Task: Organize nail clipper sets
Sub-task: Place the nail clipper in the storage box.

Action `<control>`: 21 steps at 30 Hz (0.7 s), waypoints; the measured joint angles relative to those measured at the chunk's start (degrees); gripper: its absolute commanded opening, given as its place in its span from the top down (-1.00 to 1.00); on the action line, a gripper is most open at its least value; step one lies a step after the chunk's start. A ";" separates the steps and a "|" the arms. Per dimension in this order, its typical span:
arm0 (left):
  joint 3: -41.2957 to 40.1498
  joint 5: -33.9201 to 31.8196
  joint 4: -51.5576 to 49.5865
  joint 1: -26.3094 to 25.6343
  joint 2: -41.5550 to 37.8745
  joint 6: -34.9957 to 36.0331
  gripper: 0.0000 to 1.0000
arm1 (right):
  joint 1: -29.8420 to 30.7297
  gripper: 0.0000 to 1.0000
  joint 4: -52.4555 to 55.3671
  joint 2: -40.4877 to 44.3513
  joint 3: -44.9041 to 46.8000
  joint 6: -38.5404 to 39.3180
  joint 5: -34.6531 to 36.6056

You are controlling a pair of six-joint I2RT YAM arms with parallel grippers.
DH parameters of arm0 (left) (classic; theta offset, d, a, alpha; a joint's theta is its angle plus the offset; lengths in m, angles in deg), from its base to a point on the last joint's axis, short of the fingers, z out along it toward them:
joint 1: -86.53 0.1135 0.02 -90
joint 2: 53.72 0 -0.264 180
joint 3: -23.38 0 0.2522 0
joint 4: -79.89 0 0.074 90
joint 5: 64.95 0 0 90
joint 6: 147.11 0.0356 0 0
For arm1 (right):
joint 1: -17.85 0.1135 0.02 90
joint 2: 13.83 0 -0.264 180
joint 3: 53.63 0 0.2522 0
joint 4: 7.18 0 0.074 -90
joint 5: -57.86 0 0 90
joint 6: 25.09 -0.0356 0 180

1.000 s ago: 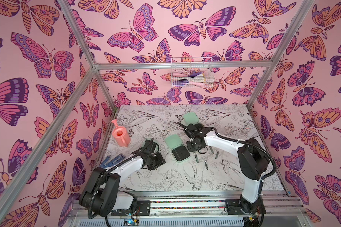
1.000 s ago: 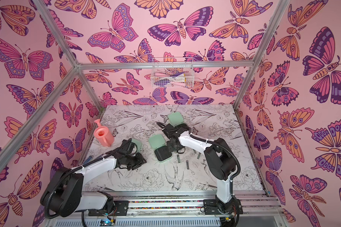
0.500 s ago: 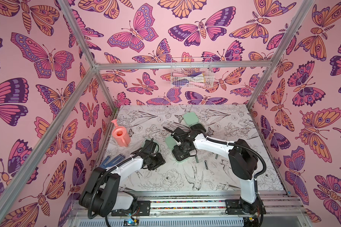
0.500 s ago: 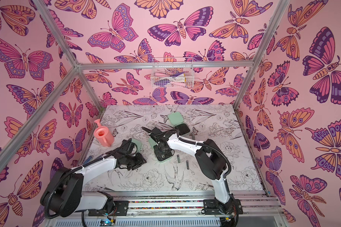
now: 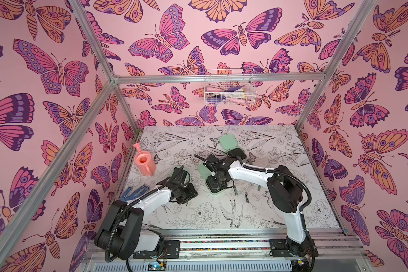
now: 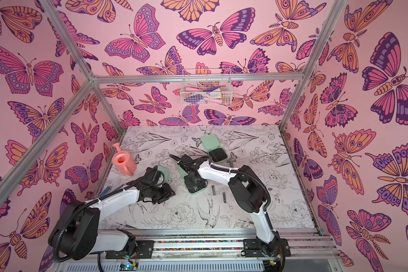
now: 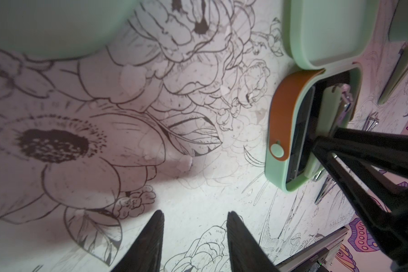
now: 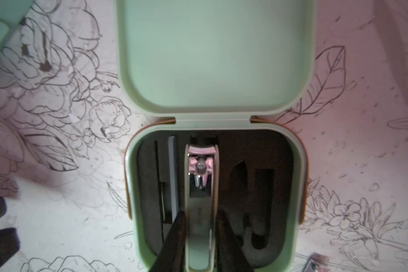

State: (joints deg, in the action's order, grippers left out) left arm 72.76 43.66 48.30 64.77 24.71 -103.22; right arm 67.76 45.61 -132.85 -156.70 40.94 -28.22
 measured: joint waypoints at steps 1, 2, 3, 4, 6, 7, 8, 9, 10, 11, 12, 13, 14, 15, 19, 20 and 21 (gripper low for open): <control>0.00 0.00 0.00 0.00 0.00 0.00 0.07 | 0.00 0.56 0.02 -0.15 0.00 0.00 0.13; 0.00 0.00 0.00 0.00 0.00 0.00 0.07 | 0.00 0.56 0.02 -0.24 0.00 0.02 0.22; 0.00 0.00 0.00 0.00 0.00 0.00 0.07 | 0.00 0.56 0.04 -0.31 0.00 0.02 0.33; 0.00 0.00 0.00 0.00 0.00 0.00 0.07 | 0.00 0.56 0.09 -0.33 0.00 0.02 0.42; 0.00 0.00 0.00 0.00 0.00 0.00 0.07 | 0.00 0.56 0.09 -0.33 0.00 0.04 0.55; -0.02 0.00 0.00 0.00 0.00 0.00 0.07 | 0.00 0.56 0.17 -0.35 0.00 0.04 0.57; -0.02 0.00 0.00 0.00 0.00 0.00 0.07 | 0.00 0.56 0.24 -0.37 0.00 0.07 0.57; -0.04 0.00 0.00 0.00 0.00 0.00 0.07 | 0.00 0.56 0.26 -0.39 0.00 0.07 0.57; -0.04 0.00 0.00 0.00 0.00 0.00 0.07 | 0.00 0.57 0.26 -0.44 0.00 0.07 0.55; -0.04 0.00 0.00 0.00 0.00 0.00 0.07 | 0.00 0.57 0.24 -0.46 0.00 0.07 0.55; -0.04 0.00 0.00 0.02 0.00 0.00 0.07 | 0.00 0.57 0.24 -0.57 0.00 0.07 0.55; -0.04 0.00 0.00 0.00 0.00 0.00 0.07 | 0.00 0.57 0.22 -0.61 0.00 0.07 0.55; -0.04 0.00 0.00 0.00 0.00 0.00 0.07 | 0.00 0.57 0.22 -0.66 0.00 0.04 0.52; -0.04 -0.02 0.00 0.00 0.00 0.00 0.07 | 0.00 0.57 0.22 -0.66 0.00 0.04 0.52; -0.04 0.00 0.00 0.00 0.00 0.00 0.07 | 0.00 0.57 0.20 -0.66 0.00 0.02 0.50; -0.07 0.00 0.00 0.00 0.00 0.00 0.07 | 0.00 0.57 0.20 -0.66 0.00 0.02 0.50; -0.07 0.00 0.00 0.00 0.00 0.00 0.07 | 0.00 0.57 0.20 -0.66 0.00 0.02 0.50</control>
State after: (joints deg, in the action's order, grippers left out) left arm 72.69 43.66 48.30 64.77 24.71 -103.22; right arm 67.76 45.80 -133.51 -156.70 40.97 -27.71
